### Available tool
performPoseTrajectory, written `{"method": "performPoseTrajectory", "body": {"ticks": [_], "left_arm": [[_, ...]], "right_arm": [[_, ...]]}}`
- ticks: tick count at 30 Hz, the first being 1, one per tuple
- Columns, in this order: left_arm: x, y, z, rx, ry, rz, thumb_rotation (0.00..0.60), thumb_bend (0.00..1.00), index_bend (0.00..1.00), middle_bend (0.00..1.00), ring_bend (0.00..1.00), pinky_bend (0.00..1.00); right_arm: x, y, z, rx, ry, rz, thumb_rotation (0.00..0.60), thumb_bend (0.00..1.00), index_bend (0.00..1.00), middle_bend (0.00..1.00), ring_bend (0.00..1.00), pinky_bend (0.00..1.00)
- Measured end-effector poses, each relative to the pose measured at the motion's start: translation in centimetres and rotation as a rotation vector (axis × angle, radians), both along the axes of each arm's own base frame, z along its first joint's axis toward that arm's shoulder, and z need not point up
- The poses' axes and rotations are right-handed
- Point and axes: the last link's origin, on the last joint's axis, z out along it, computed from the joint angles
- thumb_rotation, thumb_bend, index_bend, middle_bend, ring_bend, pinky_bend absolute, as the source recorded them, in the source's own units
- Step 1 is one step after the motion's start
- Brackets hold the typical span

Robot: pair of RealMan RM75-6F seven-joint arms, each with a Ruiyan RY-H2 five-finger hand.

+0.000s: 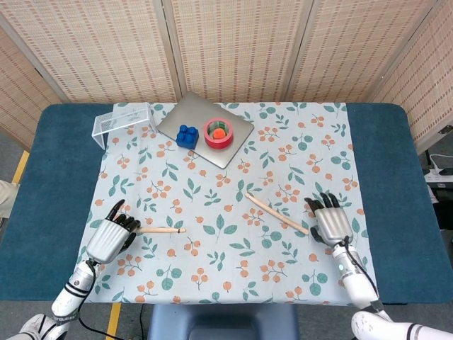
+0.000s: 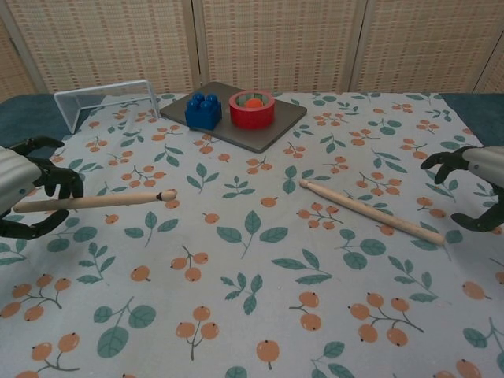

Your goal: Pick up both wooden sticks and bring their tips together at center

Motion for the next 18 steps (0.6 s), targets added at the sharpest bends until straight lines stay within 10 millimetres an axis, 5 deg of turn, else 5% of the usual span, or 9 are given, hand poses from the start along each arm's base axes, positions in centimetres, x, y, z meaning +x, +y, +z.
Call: {"method": "performPoseTrajectory", "body": {"ticks": [8,18], "left_arm": [[-0.3,0.1,0.3,0.005,0.001,0.002,0.600,0.49,0.84,0.88,0.50,0.14],[-0.6,0.2,0.3,0.001,0.004,0.007,0.600,0.49,0.84,0.88,0.50,0.14]], "right_arm": [[2.3,-1.4,-3.2,0.092,0.023,-0.022,0.600,0.33,0.20,0.26,0.01,0.00],[3.0,-1.2,-4.2,0.106,0.079,0.007,0.600,0.33,0.36,0.38,0.11,0.00]]}}
